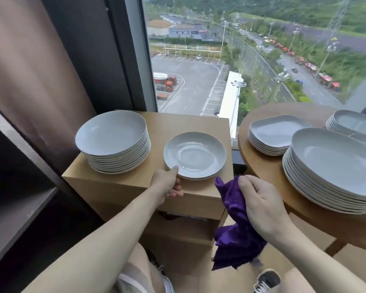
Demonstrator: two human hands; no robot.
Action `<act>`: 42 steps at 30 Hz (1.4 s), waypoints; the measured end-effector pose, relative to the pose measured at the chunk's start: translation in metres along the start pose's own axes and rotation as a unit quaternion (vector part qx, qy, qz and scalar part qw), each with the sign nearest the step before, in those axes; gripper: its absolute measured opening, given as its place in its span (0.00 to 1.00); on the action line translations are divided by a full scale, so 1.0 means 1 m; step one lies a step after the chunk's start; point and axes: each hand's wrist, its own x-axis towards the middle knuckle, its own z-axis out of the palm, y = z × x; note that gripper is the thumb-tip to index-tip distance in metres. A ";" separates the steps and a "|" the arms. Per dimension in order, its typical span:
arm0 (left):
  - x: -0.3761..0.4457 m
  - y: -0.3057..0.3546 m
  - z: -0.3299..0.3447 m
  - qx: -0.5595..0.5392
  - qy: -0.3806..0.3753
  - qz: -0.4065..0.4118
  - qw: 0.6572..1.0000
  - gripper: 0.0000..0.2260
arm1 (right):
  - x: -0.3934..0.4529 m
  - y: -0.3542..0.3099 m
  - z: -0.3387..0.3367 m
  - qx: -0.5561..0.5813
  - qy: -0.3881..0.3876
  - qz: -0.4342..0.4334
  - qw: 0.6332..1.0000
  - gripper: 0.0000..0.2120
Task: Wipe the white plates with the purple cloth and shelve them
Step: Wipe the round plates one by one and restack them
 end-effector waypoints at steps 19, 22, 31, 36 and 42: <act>-0.038 0.032 -0.003 -0.135 0.006 -0.016 0.991 0.03 | 0.016 0.006 -0.037 0.012 0.044 0.050 0.998 0.23; -0.049 0.033 -0.004 -0.172 0.017 -0.007 0.985 0.03 | 0.019 0.003 -0.039 0.012 0.046 0.052 0.997 0.23; -0.074 0.017 -0.006 -0.285 0.081 0.053 0.954 0.01 | 0.017 -0.016 -0.047 0.033 0.053 0.039 0.997 0.23; -0.111 0.006 -0.026 -0.271 0.040 0.104 0.956 0.05 | 0.014 -0.045 -0.049 0.086 0.060 0.032 0.994 0.24; -0.160 -0.018 -0.035 -0.271 -0.137 0.041 0.952 0.19 | 0.008 -0.069 -0.037 0.186 0.046 0.023 0.981 0.26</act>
